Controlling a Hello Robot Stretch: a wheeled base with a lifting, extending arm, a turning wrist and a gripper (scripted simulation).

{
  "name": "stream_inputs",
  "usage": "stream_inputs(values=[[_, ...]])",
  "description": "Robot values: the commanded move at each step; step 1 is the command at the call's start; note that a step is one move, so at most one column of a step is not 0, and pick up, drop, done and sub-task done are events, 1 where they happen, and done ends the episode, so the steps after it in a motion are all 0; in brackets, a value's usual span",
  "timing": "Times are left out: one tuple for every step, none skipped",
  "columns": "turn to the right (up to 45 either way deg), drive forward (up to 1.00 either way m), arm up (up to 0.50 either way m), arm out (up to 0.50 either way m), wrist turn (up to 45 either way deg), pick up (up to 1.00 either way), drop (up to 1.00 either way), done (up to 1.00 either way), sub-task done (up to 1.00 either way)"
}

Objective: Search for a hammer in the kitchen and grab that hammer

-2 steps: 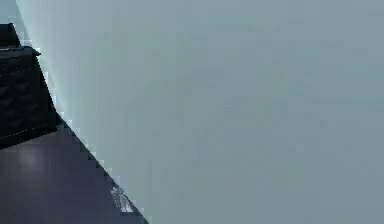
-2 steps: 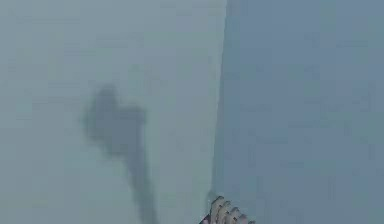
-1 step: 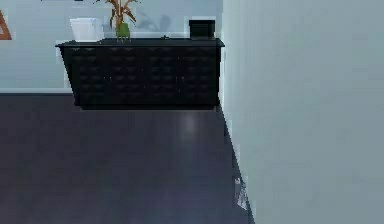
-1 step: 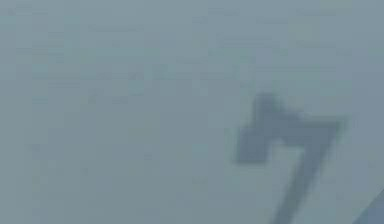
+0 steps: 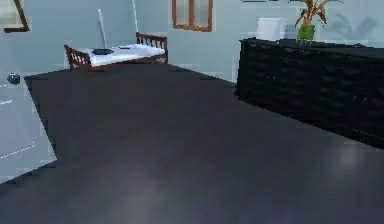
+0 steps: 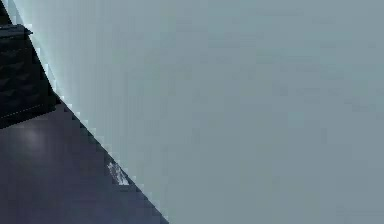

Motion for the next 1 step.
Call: stream_inputs(values=[[-12.0,0.0,0.0,0.0,0.0,0.0,0.0,0.0,0.0]])
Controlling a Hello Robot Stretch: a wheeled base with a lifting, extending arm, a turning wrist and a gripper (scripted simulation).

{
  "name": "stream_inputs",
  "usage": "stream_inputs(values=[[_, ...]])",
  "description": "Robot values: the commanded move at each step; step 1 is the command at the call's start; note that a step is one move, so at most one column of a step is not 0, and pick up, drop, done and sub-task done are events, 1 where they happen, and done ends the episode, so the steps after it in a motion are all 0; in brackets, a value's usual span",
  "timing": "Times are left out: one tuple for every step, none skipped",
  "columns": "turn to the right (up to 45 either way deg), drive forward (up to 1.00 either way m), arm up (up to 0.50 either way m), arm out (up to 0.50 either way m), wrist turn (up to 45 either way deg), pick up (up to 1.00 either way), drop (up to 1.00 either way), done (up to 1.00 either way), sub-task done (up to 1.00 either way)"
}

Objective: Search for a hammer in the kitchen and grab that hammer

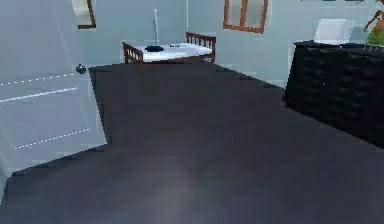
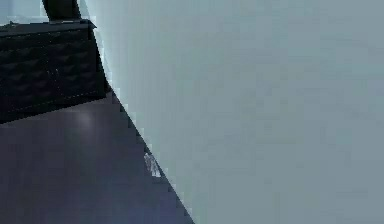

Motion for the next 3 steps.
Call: stream_inputs(values=[[0.0,0.05,0.0,0.0,0.0,0.0,0.0,0.0,0.0],[-9.0,0.0,0.0,0.0,0.0,0.0,0.0,0.0,0.0],[0.0,1.0,0.0,0.0,0.0,0.0,0.0,0.0,0.0]])
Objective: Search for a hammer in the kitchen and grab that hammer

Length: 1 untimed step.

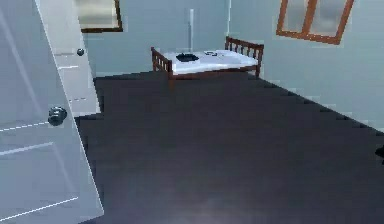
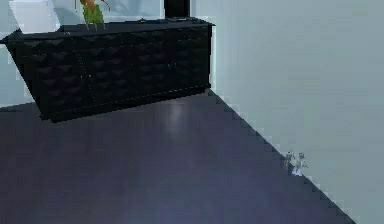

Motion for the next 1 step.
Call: stream_inputs(values=[[-3.0,0.0,0.0,0.0,0.0,0.0,0.0,0.0,0.0]])
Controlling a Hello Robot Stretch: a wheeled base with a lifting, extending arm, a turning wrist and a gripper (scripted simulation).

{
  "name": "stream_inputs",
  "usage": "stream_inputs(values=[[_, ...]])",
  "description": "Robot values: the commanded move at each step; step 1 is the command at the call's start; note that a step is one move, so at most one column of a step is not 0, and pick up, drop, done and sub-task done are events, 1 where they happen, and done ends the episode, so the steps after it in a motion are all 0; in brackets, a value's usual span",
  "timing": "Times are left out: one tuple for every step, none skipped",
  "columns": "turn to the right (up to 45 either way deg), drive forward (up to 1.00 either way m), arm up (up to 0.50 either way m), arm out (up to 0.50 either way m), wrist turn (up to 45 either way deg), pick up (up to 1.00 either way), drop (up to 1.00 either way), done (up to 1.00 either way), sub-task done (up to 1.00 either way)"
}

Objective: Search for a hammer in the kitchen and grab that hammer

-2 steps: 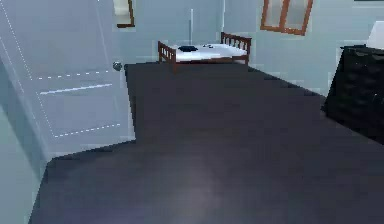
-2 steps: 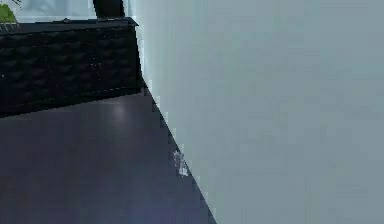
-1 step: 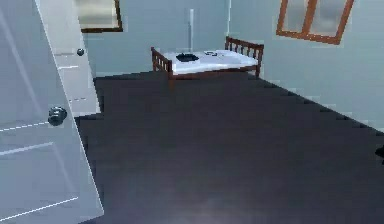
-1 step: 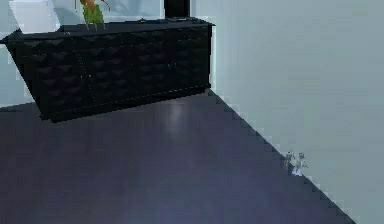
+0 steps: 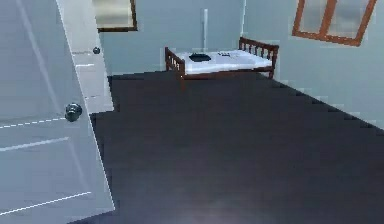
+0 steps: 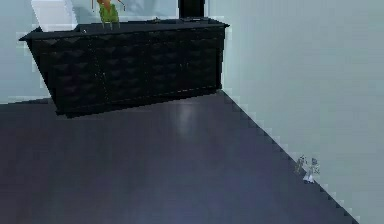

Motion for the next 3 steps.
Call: stream_inputs(values=[[0.0,0.95,0.0,0.0,0.0,0.0,0.0,0.0,0.0],[-24.0,0.0,0.0,0.0,0.0,0.0,0.0,0.0,0.0],[0.0,0.05,0.0,0.0,0.0,0.0,0.0,0.0,0.0]])
